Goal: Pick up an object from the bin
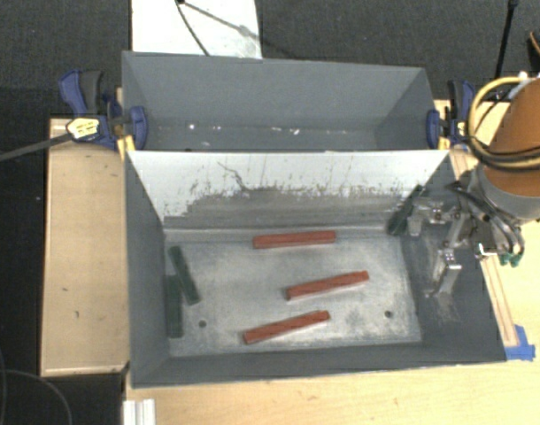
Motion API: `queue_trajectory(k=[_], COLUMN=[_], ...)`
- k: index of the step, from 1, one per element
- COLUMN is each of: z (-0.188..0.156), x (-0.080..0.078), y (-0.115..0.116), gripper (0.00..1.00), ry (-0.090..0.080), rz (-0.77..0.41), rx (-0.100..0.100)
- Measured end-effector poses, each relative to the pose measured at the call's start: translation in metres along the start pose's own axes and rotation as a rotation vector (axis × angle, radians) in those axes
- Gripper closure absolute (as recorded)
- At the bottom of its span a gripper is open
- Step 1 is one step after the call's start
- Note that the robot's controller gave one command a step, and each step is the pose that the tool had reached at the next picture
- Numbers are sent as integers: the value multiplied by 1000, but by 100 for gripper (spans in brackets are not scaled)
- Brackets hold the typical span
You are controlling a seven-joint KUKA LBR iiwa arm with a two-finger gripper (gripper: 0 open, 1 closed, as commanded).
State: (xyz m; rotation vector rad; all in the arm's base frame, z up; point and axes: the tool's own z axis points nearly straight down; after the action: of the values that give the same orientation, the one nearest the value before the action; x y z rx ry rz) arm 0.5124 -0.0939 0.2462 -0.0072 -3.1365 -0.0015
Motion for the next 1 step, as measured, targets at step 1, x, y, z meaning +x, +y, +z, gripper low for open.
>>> queue_trajectory(k=[1], z=[155], x=[-26], y=[48], gripper=[0], ry=[-1], rz=[-121], rx=[-1])
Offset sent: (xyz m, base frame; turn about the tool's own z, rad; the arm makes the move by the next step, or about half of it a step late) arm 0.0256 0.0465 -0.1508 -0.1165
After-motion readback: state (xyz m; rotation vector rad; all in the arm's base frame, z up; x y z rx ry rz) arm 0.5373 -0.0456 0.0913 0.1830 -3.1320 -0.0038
